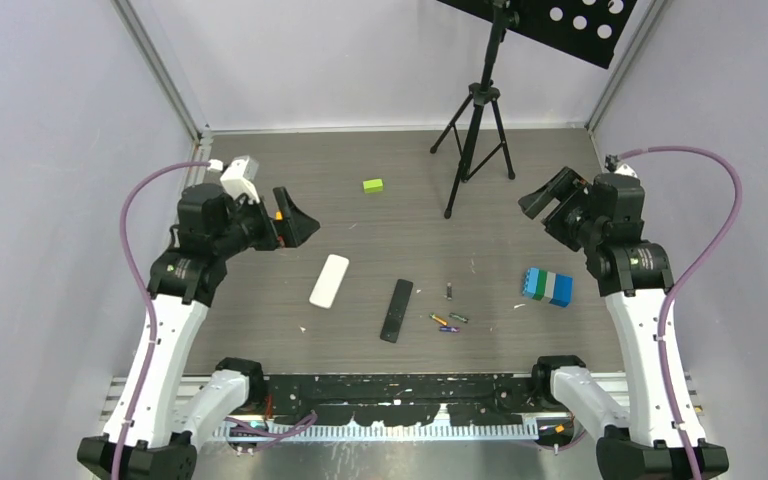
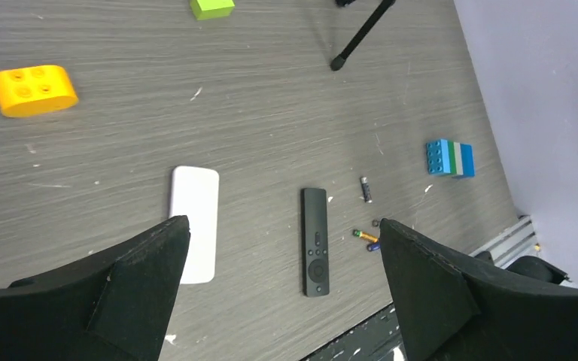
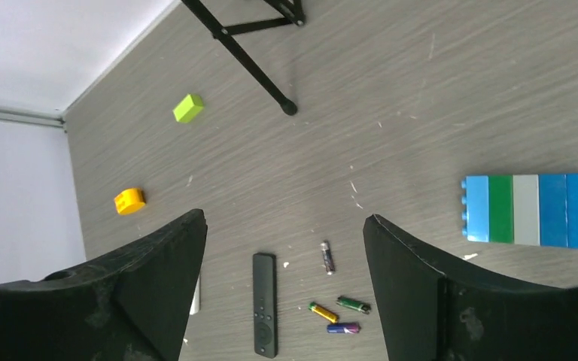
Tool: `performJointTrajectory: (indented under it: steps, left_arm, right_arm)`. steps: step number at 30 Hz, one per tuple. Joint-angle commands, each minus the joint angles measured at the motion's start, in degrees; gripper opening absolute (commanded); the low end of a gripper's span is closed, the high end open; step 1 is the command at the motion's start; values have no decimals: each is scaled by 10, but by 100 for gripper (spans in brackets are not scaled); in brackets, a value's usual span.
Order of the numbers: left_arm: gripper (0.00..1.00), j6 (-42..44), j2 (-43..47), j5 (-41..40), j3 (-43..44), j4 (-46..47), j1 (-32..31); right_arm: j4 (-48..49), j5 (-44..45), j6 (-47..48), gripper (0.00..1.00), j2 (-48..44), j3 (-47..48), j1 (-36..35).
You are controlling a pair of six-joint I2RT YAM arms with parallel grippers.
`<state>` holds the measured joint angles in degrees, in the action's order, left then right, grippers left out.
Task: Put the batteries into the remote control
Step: Pick up the remote control from the center of the board.
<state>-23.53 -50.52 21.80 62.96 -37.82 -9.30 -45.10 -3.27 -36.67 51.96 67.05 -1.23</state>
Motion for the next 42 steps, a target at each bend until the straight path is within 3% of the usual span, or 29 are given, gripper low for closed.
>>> performJointTrajectory:
  steps: [1, 5, 10, 19, 23, 30, 35, 42]
  left_arm:
    - [100, -58, -7, 56, -65, 101, 2]
    - [100, -120, -42, 91, -141, 206, -41]
    - [100, -90, -139, -77, -139, 197, -230]
    - [94, -72, -359, -239, -55, 129, -397]
    - [94, -85, -416, -292, -22, 102, -428]
    - [88, -111, -474, -301, 3, 85, -457]
    - [75, -151, -490, -329, 8, 73, -473]
    - [67, -182, -529, -362, 40, 42, -496]
  right_arm:
    - [17, -12, 17, 82, -17, -44, 3]
    - [62, -98, -3, 80, 5, -95, 4]
    - [109, -129, -39, 75, 35, -148, 3]
    - [109, -134, -35, 79, 37, -178, -4]
    - [109, -127, -44, 79, 26, -188, -5]
    - [112, -118, -55, 77, 19, -202, -5]
    - [119, -122, -60, 76, 26, -207, -5]
    - [124, -127, -61, 75, 27, -210, -6]
